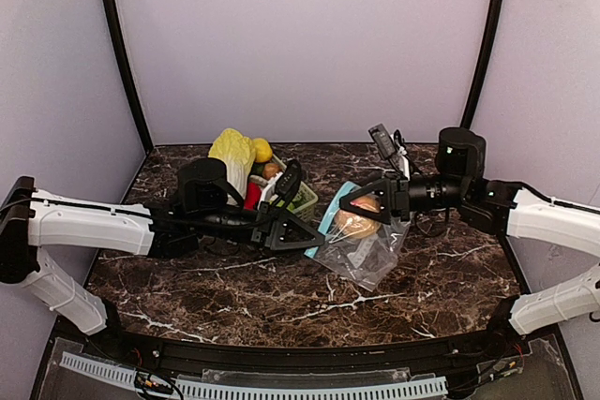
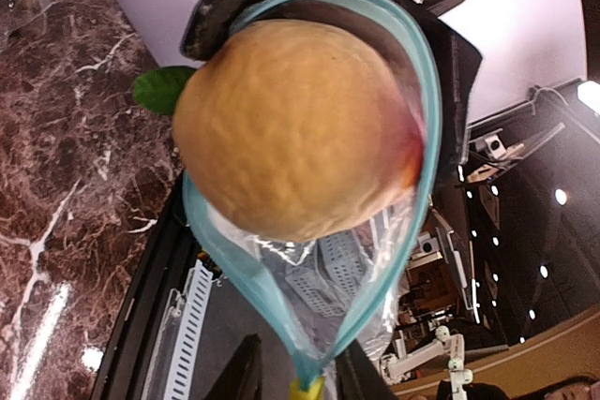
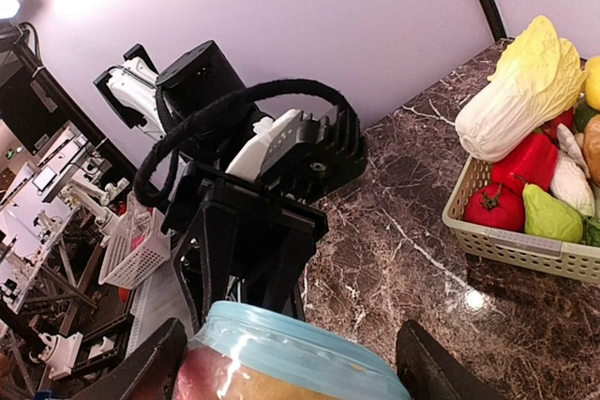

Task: Place the food in the zip-top bag and seal the zipper
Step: Pass from the right arm to the left, then adjust the fake fruit in the zipper food storage bag, then adjust the zipper food storage bag at the center of the board.

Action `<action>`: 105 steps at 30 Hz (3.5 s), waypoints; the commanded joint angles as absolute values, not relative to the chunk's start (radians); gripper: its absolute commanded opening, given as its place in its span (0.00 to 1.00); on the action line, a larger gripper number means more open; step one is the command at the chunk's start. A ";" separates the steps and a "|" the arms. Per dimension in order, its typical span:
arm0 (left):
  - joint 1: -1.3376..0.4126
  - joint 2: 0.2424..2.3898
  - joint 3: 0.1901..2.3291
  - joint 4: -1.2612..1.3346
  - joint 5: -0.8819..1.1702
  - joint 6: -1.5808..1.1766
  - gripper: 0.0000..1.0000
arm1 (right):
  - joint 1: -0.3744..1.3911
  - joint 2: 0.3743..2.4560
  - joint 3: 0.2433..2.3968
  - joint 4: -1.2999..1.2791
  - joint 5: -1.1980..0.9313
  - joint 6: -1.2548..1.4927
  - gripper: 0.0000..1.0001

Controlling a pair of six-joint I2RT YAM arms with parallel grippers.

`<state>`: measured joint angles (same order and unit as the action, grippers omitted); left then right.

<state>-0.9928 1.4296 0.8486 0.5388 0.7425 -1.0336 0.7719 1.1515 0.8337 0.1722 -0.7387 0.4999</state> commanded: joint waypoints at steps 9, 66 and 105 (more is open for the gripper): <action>-0.994 1.354 0.940 0.165 0.580 -0.680 0.01 | 0.772 1.151 0.813 0.188 -0.682 0.422 0.92; -1.293 1.479 0.947 -0.151 -0.361 0.127 0.01 | 0.887 1.608 1.002 -0.339 -0.260 0.623 0.88; -1.293 1.431 0.908 -0.178 -0.336 0.068 0.01 | 0.875 1.603 1.107 -0.485 -0.069 0.571 0.15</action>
